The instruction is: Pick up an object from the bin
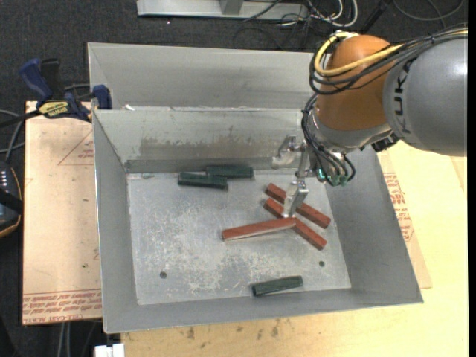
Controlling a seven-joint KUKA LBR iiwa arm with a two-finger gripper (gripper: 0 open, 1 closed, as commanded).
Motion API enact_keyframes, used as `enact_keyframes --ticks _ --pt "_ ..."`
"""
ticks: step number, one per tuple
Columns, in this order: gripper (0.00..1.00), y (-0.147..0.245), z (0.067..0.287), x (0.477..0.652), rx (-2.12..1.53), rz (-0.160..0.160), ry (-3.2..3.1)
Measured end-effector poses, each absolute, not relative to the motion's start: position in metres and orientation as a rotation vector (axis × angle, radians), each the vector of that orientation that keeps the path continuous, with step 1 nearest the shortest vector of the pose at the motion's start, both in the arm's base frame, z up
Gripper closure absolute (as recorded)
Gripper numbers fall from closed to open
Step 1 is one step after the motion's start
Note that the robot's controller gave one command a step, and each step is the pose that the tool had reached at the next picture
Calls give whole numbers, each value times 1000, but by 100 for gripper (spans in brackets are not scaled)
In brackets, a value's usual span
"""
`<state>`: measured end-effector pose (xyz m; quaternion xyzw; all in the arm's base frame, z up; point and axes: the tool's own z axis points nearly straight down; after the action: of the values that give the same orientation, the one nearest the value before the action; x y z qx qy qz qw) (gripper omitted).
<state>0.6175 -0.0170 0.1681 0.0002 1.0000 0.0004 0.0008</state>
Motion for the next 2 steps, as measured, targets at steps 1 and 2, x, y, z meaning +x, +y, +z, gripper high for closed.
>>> enact_keyframes --ticks 1,2 --pt "100 -54 83 618 123 4 3109" --pt "100 -54 83 618 122 4 3109"
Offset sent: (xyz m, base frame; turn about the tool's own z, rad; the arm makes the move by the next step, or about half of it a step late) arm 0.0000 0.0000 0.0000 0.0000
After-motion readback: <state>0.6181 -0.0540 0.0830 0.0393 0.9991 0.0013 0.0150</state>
